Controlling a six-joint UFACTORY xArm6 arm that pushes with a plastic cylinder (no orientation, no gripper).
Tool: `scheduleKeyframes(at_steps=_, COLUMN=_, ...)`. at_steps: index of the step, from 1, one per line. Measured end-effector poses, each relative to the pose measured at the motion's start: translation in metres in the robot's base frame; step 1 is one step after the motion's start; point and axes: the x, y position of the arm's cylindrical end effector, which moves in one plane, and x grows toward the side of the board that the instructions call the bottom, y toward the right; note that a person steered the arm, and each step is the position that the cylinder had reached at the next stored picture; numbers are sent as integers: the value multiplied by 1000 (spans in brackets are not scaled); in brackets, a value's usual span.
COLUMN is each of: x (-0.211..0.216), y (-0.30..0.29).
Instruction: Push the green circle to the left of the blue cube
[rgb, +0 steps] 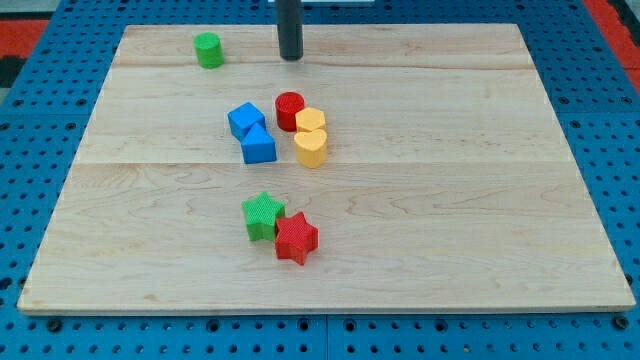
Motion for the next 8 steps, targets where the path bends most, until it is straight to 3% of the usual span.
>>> scheduleKeyframes(at_steps=1, x=-19, y=-55)
scheduleKeyframes(at_steps=2, x=-3, y=-126)
scheduleKeyframes(at_steps=3, x=33, y=-163)
scheduleKeyframes(at_steps=4, x=38, y=-186)
scheduleKeyframes(at_steps=7, x=149, y=-129)
scheduleKeyframes(at_steps=8, x=151, y=-125)
